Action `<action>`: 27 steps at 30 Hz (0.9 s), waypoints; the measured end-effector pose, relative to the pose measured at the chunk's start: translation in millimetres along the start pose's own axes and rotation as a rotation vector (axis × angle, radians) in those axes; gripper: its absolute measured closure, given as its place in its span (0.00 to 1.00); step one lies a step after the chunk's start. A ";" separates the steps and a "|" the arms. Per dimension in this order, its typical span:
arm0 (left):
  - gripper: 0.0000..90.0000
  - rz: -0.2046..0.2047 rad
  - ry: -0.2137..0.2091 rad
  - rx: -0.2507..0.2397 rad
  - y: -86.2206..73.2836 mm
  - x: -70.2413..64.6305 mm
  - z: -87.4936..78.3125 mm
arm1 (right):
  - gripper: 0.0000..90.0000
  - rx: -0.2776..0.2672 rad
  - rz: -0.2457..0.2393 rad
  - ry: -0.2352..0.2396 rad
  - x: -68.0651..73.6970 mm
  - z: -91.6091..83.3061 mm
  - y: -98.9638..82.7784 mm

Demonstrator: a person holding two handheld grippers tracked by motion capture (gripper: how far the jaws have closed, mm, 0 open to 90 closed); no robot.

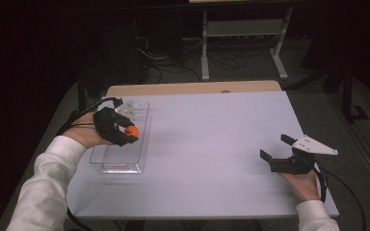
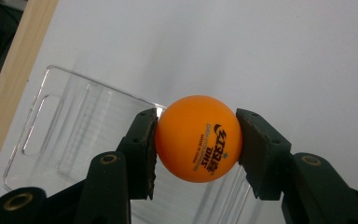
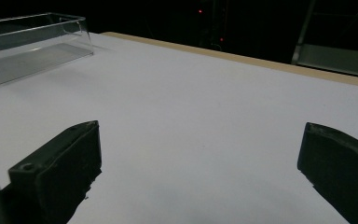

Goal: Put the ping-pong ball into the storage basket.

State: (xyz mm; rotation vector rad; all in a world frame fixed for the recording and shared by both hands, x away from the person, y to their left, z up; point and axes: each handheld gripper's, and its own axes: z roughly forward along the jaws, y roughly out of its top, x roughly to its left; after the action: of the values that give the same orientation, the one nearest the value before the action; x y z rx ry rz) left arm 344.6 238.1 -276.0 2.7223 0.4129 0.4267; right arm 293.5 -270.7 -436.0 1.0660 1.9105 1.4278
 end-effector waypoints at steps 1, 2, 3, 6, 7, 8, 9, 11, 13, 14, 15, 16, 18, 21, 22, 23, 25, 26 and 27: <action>0.57 0.000 -0.001 0.006 -0.9 0.8 0.3 | 0.00 0.001 0.000 0.000 0.1 0.0 0.0; 0.57 -0.001 0.000 0.011 -1.3 1.0 0.3 | 0.00 0.001 0.000 0.000 0.1 0.0 0.0; 0.57 -0.004 -0.003 0.012 -1.8 1.3 0.4 | 0.00 0.001 0.000 0.000 0.0 0.1 -0.1; 0.57 0.002 -0.008 0.027 -2.4 2.4 0.7 | 0.00 0.002 0.001 0.003 0.1 0.3 -0.1; 0.57 0.004 -0.010 0.037 -2.4 2.8 0.8 | 0.00 0.002 0.001 0.004 0.1 0.3 -0.1; 0.57 0.005 -0.010 0.043 -2.3 3.3 0.6 | 0.00 0.005 0.000 0.005 0.3 0.3 -0.1; 0.57 0.005 -0.010 0.043 -2.3 3.3 0.6 | 0.00 0.005 0.000 0.005 0.3 0.3 -0.1; 0.57 0.010 -0.011 0.060 -1.7 4.2 -0.9 | 0.00 0.004 -0.001 0.005 0.3 0.3 -0.1; 0.57 0.012 -0.010 0.063 -2.0 4.1 -1.0 | 0.00 0.005 0.001 0.004 0.2 0.3 -0.2; 0.57 0.012 -0.011 0.064 -2.3 4.0 -0.8 | 0.00 0.005 0.001 0.004 0.2 0.3 -0.2; 0.57 0.012 -0.011 0.064 -2.7 3.8 -0.5 | 0.00 0.004 0.001 0.004 0.2 0.3 -0.2; 0.57 0.012 -0.014 0.065 -3.2 3.8 0.0 | 0.00 0.003 0.000 0.003 0.2 0.2 -0.1; 0.57 0.013 -0.016 0.074 -4.7 3.5 1.5 | 0.00 0.006 0.001 0.003 0.2 0.2 -0.2; 0.57 0.008 -0.021 0.076 -6.5 3.1 3.5 | 0.00 0.007 0.001 0.003 0.2 0.2 -0.2; 0.57 0.007 -0.022 0.076 -7.4 3.0 4.6 | 0.00 0.005 0.000 0.002 0.2 0.4 -0.3; 0.57 0.007 -0.028 0.078 -9.3 2.8 7.0 | 0.00 0.006 -0.002 0.002 0.1 0.3 -0.3; 0.57 0.005 -0.033 0.081 -11.0 2.4 9.6 | 0.00 0.008 -0.003 0.002 0.0 0.5 -0.4; 0.57 0.005 -0.033 0.081 -11.0 2.4 9.6 | 0.00 0.008 -0.003 0.002 0.0 0.5 -0.4; 0.57 0.002 -0.034 0.082 -12.0 2.0 10.8 | 0.00 0.009 -0.004 0.002 0.0 0.5 -0.5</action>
State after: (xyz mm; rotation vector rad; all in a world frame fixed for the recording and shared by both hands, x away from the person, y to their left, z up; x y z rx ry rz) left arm 347.4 246.3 -289.8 2.8050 0.4268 0.3712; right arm 293.7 -270.5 -436.6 1.0653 1.9209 1.4199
